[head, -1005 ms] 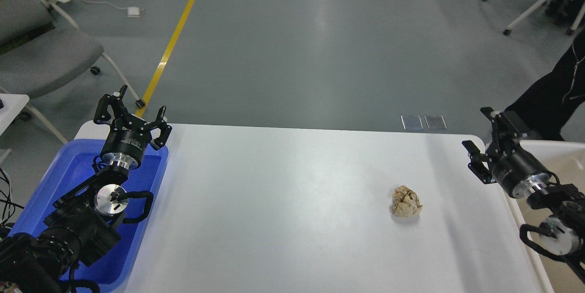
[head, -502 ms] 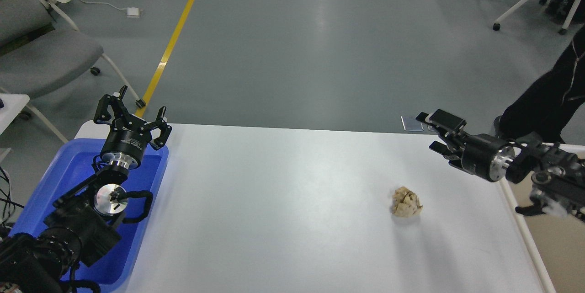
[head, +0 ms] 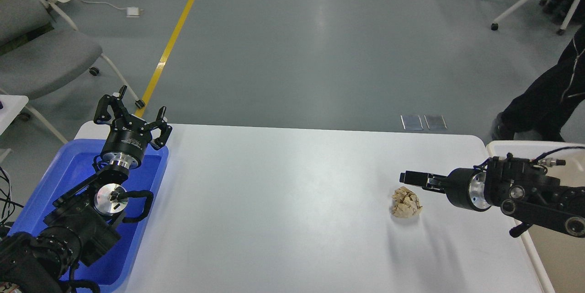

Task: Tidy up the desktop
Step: 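Reach the open right gripper toward the crumpled beige paper ball, then close the right gripper on the paper ball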

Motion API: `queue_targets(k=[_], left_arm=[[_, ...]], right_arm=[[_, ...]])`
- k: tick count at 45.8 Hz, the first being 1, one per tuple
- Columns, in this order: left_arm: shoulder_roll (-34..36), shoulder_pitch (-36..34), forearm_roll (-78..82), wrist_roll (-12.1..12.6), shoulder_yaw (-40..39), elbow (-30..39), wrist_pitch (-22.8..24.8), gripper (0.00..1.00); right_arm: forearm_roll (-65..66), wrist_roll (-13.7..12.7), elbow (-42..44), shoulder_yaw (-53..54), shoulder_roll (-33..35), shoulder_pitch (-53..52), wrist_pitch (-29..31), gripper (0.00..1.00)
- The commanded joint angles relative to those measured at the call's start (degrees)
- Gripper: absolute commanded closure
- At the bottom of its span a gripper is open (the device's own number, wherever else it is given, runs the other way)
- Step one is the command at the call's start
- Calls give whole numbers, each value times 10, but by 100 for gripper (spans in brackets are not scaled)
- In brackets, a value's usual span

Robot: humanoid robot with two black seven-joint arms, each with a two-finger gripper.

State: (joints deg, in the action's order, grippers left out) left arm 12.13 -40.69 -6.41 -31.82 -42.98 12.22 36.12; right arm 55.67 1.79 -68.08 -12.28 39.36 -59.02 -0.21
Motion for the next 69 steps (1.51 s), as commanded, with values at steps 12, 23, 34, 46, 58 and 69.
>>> queue_targets(k=[12, 23, 34, 46, 58, 69], left_arm=[[0, 0, 0, 0, 0, 0, 0, 0], [0, 0, 0, 0, 0, 0, 0, 0], [0, 0, 0, 0, 0, 0, 0, 0], [0, 0, 0, 0, 0, 0, 0, 0], [0, 0, 0, 0, 0, 0, 0, 0], [0, 0, 0, 0, 0, 0, 0, 0]], right_arm=[[44, -42, 73, -57, -97, 0, -19, 0], [45, -35, 109, -55, -111, 36, -37, 0], [44, -25, 162, -51, -140, 66, -71, 0], [42, -20, 167, -45, -157, 73, -73, 0], [43, 15, 193, -57, -174, 83, -100, 7], [44, 17, 195, -67, -174, 93, -103, 73]])
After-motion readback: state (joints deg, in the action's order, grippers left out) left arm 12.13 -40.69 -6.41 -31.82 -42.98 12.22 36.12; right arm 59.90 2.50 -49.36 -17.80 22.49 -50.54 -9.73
